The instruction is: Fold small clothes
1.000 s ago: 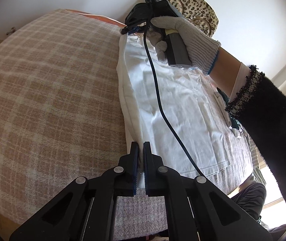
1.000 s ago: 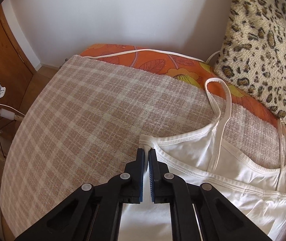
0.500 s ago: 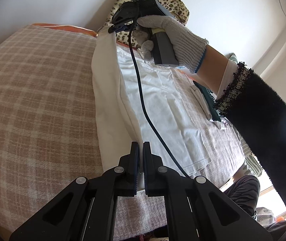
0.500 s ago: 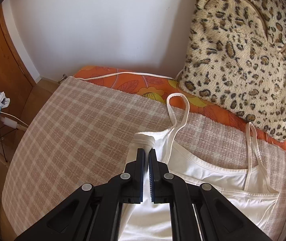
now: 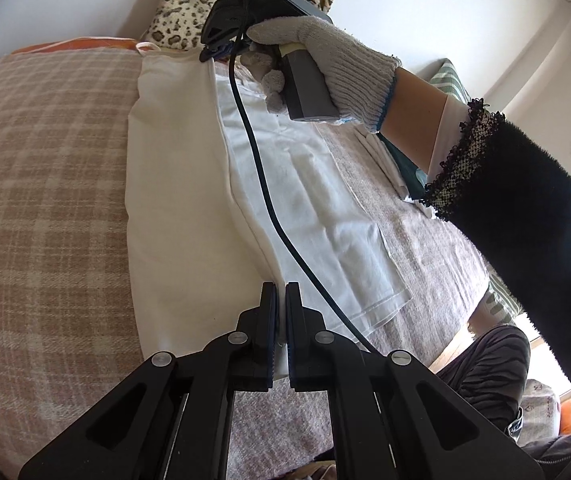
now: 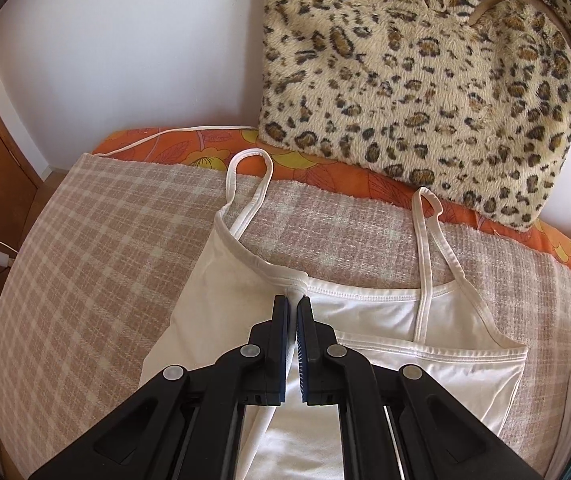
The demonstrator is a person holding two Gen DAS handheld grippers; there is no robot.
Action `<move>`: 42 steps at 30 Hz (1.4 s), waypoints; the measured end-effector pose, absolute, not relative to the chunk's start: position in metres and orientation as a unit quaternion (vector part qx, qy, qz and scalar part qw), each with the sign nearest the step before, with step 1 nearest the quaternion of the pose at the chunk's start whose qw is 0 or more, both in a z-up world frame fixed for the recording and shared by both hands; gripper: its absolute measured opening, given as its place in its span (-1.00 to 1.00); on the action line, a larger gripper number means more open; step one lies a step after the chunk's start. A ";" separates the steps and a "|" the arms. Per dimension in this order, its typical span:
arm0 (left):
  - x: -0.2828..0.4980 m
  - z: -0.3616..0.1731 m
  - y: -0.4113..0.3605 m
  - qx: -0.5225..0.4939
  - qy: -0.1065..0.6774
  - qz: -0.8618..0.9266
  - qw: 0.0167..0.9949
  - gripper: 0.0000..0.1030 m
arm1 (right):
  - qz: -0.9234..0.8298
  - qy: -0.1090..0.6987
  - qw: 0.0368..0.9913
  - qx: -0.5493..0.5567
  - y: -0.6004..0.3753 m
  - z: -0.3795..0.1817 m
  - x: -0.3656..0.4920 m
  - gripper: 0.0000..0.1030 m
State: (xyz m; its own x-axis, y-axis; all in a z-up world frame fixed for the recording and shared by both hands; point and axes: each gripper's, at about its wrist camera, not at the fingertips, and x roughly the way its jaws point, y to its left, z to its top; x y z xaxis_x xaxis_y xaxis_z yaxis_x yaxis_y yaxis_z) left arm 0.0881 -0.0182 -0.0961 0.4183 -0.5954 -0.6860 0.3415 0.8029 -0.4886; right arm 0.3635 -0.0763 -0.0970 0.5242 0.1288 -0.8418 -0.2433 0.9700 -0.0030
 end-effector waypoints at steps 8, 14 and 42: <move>0.094 -0.101 -0.035 -0.133 0.474 -0.286 0.822 -0.94 | 0.106 0.484 0.867 -0.060 -0.079 -0.111 0.372 -0.97; 0.092 -0.104 -0.046 -0.115 0.481 -0.295 0.818 -0.94 | 0.102 0.488 0.865 -0.059 -0.084 -0.113 0.376 -0.97; 0.058 -0.085 -0.099 -0.016 0.445 -0.319 0.837 -0.60 | 0.115 0.413 0.901 0.061 -0.238 -0.031 0.254 -0.27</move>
State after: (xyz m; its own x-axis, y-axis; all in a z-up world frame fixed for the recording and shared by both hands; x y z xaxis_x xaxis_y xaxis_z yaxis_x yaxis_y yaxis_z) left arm 0.0583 -0.0986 -0.0846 0.4003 -0.5487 -0.7340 0.5197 0.7956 -0.3113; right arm 0.2540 -0.2377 -0.0315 0.6320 0.2581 -0.7307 -0.1566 0.9660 0.2058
